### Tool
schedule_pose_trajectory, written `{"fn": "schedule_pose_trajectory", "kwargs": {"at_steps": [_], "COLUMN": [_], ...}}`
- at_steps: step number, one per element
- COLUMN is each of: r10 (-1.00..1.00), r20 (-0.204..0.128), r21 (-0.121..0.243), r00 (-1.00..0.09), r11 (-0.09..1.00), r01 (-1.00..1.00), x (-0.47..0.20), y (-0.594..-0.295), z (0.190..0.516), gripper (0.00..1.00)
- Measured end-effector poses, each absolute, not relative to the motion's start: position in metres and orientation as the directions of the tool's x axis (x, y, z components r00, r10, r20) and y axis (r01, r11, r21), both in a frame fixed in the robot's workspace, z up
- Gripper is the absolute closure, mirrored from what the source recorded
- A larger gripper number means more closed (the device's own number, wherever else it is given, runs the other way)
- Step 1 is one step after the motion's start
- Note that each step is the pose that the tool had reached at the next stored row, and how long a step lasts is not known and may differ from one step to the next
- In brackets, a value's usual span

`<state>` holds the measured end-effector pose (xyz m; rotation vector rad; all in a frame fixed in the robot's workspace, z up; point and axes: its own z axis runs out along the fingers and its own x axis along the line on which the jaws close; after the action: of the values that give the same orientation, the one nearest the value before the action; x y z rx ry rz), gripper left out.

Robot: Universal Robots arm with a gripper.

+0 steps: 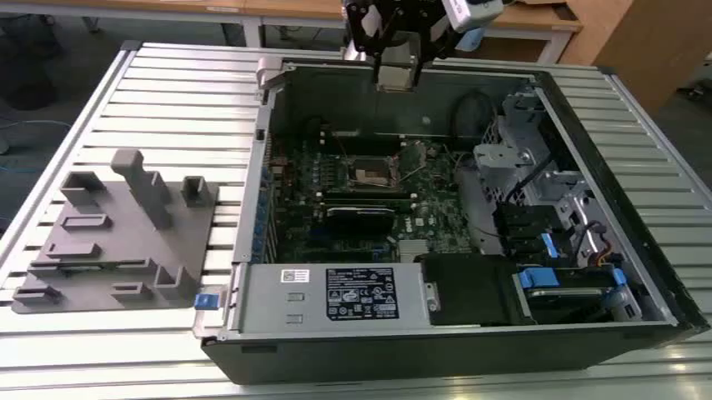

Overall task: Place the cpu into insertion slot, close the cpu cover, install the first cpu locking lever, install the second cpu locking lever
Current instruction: 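Place the cpu into insertion slot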

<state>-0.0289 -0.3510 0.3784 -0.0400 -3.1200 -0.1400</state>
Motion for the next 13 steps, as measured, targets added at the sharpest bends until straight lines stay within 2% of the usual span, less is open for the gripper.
{"fn": "schedule_pose_trajectory", "kwargs": {"at_steps": [13], "r10": [0.025], "r20": [0.019], "r21": [0.09], "r00": [-1.0], "r11": [0.996], "r01": [0.026], "x": [-0.0289], "y": [-0.351], "z": [0.3777], "gripper": [0.46]}}
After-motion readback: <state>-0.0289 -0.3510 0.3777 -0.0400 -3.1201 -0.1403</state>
